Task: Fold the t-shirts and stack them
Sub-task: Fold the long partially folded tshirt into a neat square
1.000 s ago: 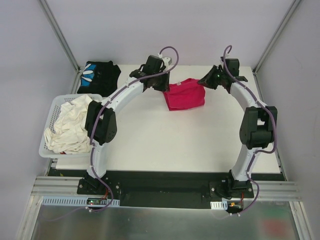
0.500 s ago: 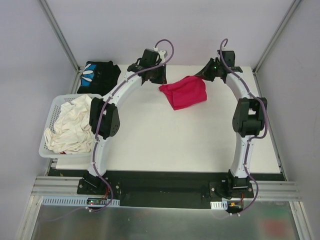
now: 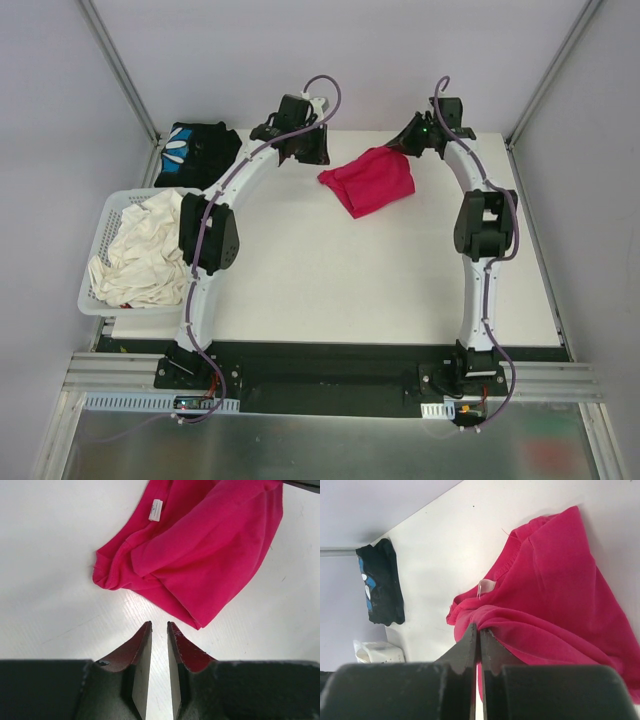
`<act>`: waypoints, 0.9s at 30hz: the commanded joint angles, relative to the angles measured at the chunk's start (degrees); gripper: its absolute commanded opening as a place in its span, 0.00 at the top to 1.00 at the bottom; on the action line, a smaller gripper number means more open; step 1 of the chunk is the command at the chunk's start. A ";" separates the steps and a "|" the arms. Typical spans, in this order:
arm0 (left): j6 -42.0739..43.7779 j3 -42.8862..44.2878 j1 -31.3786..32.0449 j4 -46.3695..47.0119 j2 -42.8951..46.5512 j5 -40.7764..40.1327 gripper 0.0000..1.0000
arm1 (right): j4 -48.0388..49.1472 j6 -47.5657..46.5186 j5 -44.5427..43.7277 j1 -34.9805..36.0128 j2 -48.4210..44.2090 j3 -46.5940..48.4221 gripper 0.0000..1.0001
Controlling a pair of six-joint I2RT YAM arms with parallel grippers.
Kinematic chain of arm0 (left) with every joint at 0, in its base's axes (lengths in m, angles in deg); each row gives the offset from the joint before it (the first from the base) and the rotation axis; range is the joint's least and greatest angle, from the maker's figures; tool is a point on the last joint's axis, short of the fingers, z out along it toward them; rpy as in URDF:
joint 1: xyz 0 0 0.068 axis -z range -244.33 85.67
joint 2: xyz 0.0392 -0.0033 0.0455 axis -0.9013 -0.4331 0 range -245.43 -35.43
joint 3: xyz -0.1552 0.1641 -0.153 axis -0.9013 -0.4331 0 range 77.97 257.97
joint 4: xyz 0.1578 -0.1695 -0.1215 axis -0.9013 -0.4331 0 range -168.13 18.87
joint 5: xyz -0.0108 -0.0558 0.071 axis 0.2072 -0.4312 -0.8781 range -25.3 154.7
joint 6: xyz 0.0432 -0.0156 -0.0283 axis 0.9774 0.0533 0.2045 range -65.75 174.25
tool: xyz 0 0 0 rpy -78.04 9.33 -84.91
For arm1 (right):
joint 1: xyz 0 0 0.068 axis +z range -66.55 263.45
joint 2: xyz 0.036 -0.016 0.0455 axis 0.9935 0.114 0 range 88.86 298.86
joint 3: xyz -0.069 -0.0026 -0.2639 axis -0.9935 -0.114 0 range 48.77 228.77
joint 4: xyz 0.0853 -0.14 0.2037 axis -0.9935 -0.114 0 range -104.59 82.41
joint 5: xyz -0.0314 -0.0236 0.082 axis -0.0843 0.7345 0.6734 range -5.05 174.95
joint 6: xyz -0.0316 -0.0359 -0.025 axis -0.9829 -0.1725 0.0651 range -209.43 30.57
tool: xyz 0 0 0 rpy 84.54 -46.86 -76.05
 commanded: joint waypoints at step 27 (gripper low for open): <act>0.43 -8.78 0.40 -0.28 11.91 3.39 0.82 | 3.42 7.28 7.19 -3.23 2.37 2.65 0.45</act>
